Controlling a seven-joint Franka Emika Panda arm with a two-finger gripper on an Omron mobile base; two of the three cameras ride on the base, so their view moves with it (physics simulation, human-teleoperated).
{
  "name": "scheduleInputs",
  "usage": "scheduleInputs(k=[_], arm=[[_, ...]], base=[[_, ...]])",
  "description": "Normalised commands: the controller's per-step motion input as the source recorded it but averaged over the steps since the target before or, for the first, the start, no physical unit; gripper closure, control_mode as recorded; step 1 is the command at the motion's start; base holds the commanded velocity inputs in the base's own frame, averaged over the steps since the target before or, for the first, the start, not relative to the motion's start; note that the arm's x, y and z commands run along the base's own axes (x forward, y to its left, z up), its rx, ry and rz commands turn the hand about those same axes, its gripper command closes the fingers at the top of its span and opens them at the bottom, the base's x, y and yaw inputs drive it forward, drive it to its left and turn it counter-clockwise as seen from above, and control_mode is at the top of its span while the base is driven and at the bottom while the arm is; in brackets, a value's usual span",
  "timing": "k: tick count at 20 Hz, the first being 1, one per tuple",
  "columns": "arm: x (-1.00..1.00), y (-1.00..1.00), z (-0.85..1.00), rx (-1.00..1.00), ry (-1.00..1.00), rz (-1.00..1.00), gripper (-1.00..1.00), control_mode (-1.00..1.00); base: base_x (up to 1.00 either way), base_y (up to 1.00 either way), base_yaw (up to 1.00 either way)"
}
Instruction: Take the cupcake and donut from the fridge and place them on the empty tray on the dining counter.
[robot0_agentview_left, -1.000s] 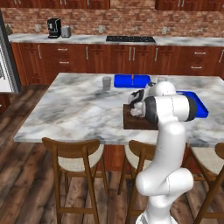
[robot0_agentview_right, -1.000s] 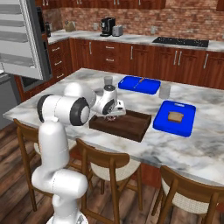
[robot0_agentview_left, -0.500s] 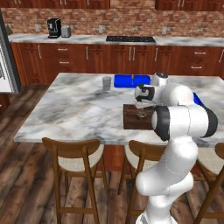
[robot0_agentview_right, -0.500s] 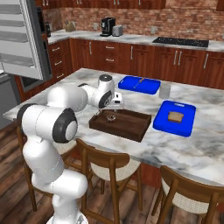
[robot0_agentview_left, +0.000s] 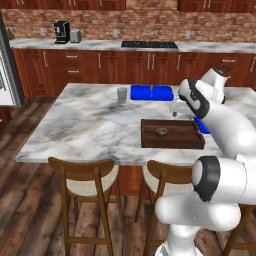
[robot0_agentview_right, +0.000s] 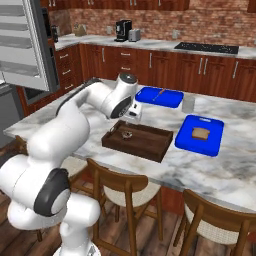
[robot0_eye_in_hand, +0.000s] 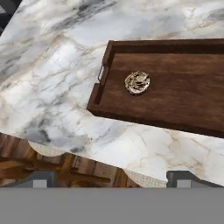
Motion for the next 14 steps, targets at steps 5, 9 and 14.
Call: scheduleInputs(k=[5, 9, 14], arm=[[-1.00, 0.01, 0.91, 0.14, 0.00, -0.15, -1.00, -1.00], [-1.00, 0.03, 0.63, 0.00, 0.00, -0.16, -1.00, -1.00], [-1.00, 0.07, 0.44, -0.03, -0.03, -0.14, -1.00, -1.00]], base=[[0.00, 0.00, 0.00], [0.00, 0.00, 0.00], [0.00, 0.00, 0.00]])
